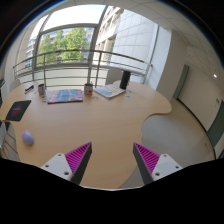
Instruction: Arrange mouse
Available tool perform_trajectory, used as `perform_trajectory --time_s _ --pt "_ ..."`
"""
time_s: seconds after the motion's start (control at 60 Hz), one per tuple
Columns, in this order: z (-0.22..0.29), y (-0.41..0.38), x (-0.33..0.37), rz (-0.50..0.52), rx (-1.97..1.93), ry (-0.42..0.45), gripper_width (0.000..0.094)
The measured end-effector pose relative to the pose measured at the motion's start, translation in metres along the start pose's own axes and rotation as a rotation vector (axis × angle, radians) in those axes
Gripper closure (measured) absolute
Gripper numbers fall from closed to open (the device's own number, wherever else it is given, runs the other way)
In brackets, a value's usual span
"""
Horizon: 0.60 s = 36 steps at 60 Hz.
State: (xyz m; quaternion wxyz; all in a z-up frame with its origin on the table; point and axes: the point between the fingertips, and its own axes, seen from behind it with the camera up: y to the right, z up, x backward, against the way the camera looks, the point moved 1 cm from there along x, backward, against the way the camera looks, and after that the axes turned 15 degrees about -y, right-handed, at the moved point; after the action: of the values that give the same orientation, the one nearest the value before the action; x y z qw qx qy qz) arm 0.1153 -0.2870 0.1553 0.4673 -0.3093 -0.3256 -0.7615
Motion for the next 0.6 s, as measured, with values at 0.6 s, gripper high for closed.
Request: perform_trajectory --time_s 0.6 --pt "-0.149 -0.270 0.040 0.202 0.180 -0.042 0.0088"
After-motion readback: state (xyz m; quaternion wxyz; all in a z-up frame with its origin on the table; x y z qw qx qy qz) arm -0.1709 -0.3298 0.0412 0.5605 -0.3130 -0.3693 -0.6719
